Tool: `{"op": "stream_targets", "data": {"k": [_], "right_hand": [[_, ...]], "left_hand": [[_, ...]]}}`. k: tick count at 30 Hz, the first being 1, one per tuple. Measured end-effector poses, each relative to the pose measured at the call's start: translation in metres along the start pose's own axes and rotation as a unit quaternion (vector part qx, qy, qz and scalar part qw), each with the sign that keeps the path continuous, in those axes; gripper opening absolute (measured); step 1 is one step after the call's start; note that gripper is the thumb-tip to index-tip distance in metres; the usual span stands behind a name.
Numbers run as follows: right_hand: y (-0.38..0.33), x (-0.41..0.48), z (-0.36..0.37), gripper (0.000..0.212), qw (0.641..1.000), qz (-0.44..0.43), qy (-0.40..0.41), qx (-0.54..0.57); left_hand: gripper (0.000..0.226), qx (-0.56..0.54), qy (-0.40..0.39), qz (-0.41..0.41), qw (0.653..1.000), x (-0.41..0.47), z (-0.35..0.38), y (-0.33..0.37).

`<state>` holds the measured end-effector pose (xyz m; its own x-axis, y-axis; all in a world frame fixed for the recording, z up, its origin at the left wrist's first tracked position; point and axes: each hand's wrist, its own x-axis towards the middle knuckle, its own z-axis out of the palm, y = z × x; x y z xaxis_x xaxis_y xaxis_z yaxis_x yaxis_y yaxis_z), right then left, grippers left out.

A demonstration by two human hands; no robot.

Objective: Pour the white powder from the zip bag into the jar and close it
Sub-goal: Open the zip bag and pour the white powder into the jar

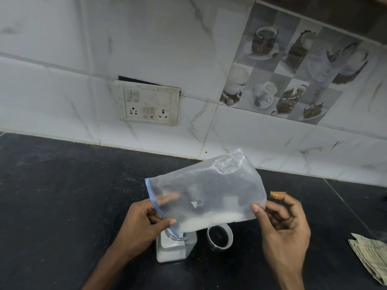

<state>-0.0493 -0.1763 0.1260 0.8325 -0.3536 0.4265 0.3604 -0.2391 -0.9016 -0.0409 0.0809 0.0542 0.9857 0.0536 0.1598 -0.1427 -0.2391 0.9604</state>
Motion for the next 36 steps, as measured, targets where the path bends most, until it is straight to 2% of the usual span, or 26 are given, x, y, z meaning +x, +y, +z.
{"op": "stream_targets", "data": {"k": [3, 10, 18, 22, 25, 29, 36], "right_hand": [[-0.0001, -0.0013, 0.0005, 0.042, 1.000, -0.001, -0.002, -0.003], [0.0002, 0.0001, 0.0001, 0.044, 1.000, -0.007, 0.001, -0.006], [0.0021, 0.0008, 0.0017, 0.046, 1.000, -0.013, -0.002, -0.003], [0.0026, 0.0008, 0.0015, 0.043, 1.000, -0.009, 0.004, -0.001], [0.0020, 0.0015, 0.0009, 0.043, 1.000, -0.009, -0.001, -0.001], [0.0013, 0.0015, 0.0001, 0.044, 1.000, -0.012, -0.002, -0.002], [0.0013, 0.0020, -0.0018, 0.042, 1.000, -0.011, -0.003, 0.005]], "left_hand": [[0.062, -0.001, 0.002, -0.002, 1.000, -0.0003, -0.0007, -0.0019], [0.069, -0.002, 0.008, 0.000, 1.000, -0.0008, -0.0003, -0.0003], [0.062, -0.006, 0.006, -0.001, 1.000, -0.0017, -0.0008, 0.0020], [0.070, -0.015, 0.008, -0.001, 1.000, -0.0026, -0.0009, 0.0039], [0.064, -0.005, 0.006, 0.002, 1.000, -0.0029, -0.0004, 0.0041], [0.074, -0.008, 0.009, 0.003, 1.000, -0.0016, -0.0005, 0.0045], [0.072, 0.000, 0.004, 0.004, 1.000, -0.0011, 0.0001, 0.0033]]}}
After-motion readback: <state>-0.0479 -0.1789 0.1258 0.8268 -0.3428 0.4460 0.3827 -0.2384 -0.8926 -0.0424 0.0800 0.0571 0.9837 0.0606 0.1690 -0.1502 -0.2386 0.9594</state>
